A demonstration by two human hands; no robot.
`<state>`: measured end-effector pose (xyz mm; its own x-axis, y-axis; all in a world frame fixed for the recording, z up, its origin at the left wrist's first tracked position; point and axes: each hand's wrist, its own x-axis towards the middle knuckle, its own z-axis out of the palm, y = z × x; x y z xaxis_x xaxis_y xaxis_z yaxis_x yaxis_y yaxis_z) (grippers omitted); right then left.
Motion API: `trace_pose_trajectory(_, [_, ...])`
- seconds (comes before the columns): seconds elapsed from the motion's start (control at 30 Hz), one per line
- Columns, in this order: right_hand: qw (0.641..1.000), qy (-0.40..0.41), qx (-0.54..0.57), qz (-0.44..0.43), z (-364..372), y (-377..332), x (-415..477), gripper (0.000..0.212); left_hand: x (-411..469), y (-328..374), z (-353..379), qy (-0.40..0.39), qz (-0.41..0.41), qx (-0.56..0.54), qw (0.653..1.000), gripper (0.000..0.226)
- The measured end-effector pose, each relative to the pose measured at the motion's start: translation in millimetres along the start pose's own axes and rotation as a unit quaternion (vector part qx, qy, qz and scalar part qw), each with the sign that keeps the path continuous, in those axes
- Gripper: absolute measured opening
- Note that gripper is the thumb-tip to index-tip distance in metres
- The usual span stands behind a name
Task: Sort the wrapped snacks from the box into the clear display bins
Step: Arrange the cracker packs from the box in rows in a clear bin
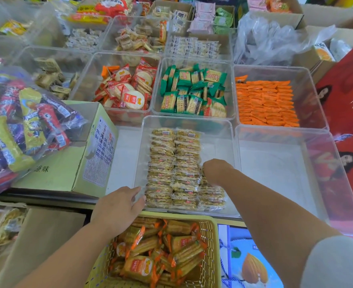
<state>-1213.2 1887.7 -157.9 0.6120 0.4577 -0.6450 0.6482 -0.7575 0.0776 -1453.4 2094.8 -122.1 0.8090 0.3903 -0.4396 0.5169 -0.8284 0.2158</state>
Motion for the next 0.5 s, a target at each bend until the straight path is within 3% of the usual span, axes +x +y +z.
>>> trace_pose_trajectory(0.3, [0.999,-0.022,0.003,-0.024,-8,-1,-14,0.031,-4,1,-1,0.006,0.002,0.009,1.000,0.058])
trace_pose_trajectory(0.4, [0.998,0.020,0.059,-0.001,-8,-6,-33,0.013,-10,3,-4,0.021,0.014,-0.003,1.000,0.054])
trace_pose_trajectory(0.5, [0.985,0.089,0.145,-0.004,-4,-19,-57,0.013,-23,4,-7,0.060,0.051,-0.007,0.997,0.055])
